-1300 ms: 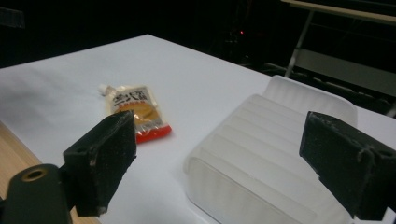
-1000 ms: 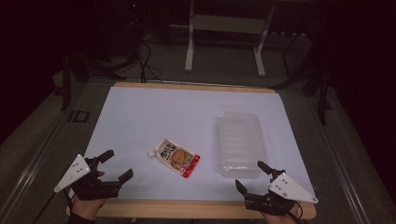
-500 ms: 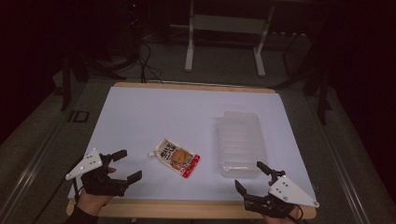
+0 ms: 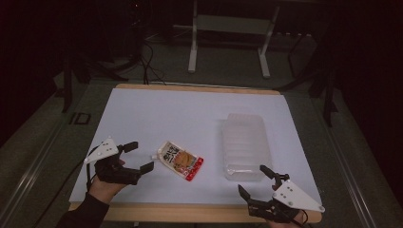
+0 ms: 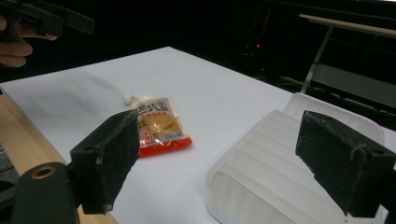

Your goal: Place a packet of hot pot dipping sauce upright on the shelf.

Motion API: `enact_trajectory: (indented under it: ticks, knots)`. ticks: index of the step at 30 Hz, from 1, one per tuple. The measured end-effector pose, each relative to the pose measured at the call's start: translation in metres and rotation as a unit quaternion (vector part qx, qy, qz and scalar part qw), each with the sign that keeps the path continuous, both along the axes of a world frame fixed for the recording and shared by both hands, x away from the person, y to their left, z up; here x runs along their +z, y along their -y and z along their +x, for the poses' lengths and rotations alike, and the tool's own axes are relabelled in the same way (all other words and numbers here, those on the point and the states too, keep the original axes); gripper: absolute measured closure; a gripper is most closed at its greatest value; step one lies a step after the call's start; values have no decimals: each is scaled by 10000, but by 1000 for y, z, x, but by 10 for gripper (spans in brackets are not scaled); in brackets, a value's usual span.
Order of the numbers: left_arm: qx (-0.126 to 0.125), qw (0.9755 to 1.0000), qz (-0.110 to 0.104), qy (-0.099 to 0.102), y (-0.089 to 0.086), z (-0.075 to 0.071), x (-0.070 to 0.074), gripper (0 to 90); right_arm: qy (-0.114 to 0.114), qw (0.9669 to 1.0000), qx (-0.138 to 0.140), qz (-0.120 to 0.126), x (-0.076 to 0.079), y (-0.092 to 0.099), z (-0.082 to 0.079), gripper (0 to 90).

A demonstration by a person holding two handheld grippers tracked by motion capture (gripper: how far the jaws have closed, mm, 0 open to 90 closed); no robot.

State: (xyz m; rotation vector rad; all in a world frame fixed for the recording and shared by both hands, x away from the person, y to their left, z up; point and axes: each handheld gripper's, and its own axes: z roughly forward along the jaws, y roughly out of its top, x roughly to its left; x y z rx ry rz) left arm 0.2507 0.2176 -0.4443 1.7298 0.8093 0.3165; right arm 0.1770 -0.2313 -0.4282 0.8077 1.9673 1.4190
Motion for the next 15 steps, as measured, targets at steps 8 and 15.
enact_trajectory:
  ticks: [8, 15]
  knots:
    - [-89, 9995, 145, -268, 5, 23, -8, 22, -67, 10000, 24, -39, -1, -1, 1, 138]
    - [89, 9985, 370, -403, 7, 42, -16, 23, -135, 9998, 101, -80, -3, -2, 2, 141]
